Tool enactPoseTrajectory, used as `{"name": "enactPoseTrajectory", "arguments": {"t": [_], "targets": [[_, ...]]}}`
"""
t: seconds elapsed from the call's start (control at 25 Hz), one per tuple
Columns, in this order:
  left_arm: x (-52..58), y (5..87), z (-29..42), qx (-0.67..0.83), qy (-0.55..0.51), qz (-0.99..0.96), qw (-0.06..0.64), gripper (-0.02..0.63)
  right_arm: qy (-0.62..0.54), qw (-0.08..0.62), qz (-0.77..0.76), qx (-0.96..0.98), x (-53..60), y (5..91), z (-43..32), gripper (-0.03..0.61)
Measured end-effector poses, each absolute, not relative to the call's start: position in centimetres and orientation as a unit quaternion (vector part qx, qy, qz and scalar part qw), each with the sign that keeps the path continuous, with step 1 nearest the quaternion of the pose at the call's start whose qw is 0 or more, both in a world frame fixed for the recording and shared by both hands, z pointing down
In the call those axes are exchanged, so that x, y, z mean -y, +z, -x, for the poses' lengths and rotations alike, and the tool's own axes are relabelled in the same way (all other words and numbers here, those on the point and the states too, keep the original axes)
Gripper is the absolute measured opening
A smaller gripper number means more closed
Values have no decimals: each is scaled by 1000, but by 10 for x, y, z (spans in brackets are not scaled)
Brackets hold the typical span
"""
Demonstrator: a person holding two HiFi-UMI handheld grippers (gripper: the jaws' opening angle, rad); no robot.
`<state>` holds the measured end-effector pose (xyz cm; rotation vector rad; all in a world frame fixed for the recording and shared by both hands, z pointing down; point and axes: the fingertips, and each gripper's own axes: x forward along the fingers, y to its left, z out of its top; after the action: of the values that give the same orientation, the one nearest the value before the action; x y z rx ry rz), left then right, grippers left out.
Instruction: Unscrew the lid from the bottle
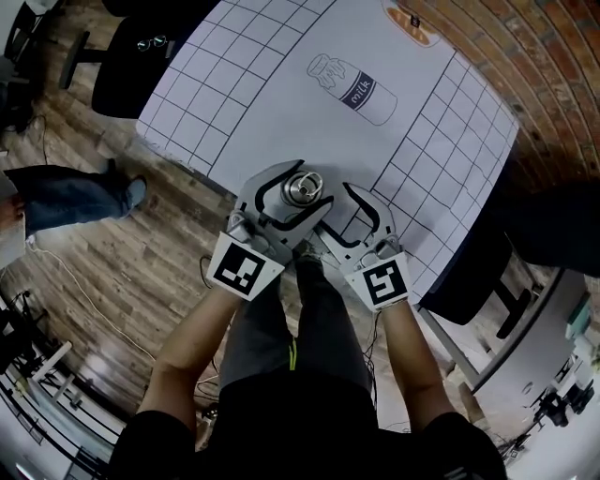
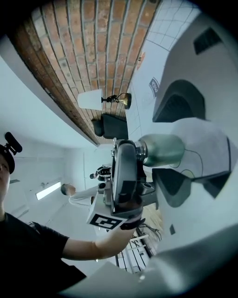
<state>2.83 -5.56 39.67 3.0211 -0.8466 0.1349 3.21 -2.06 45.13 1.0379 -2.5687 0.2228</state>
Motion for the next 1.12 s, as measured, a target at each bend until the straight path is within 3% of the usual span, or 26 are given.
{"name": "enactPoseTrajectory", "arguments": {"t": [0.28, 0.4, 0.68, 1.12], "targets": [[57, 369, -18, 292, 33, -955, 27, 270, 93, 177, -391, 898, 6, 426, -46, 291], [56, 355, -7, 307, 32, -951, 31, 270, 91, 168, -407, 893, 1, 408, -50, 188], [51, 312, 26, 343, 26, -938, 29, 270, 69, 142, -461, 873, 3, 364, -70, 29], [45, 251, 100, 410, -3, -912, -15, 270, 31, 88, -547, 832, 12, 273, -121, 14]]}}
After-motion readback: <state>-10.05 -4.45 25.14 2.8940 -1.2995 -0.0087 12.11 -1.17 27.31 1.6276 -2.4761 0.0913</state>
